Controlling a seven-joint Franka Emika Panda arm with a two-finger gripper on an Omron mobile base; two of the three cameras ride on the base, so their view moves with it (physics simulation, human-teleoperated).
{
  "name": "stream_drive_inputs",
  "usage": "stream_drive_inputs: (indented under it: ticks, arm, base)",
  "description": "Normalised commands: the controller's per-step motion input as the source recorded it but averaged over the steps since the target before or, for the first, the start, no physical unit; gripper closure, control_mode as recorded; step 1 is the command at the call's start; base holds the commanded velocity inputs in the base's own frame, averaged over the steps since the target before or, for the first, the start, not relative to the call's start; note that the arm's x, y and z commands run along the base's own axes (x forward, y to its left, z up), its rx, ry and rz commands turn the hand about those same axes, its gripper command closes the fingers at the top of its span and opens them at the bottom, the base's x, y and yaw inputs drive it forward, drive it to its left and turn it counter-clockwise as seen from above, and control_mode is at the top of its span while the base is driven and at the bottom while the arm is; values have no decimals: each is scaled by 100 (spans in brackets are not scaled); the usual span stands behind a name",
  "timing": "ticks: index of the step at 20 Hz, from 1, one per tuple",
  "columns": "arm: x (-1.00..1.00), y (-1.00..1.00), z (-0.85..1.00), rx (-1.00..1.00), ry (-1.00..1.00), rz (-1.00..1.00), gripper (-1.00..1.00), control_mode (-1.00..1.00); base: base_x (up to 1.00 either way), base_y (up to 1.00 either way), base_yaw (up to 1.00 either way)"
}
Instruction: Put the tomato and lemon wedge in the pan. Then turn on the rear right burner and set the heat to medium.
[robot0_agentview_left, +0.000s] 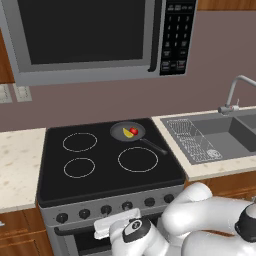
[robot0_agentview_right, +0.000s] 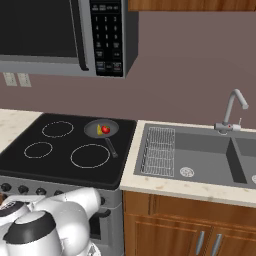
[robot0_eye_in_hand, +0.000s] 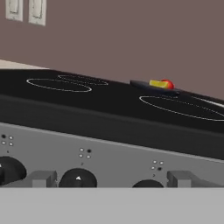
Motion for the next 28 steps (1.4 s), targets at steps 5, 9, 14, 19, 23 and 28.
stream_drive_inputs:
  ticks: [5, 9, 14, 19, 23, 28]
  arm:
    - [8, 0, 0, 5, 0, 7, -100, -100]
    - [0, 0, -5, 5, 0, 4, -100, -100]
    - [2, 0, -8, 4, 0, 1, -100, -100]
    - [17, 0, -5, 4, 0, 0, -100, -100]
    - [28, 0, 0, 5, 0, 0, -100, -100]
    - [29, 0, 0, 4, 0, 0, -100, -100]
  base:
    - [0, 0, 0]
    - [0, 0, 0]
    - [0, 0, 0]
    - [0, 0, 0]
    - [0, 0, 0]
    - [0, 0, 0]
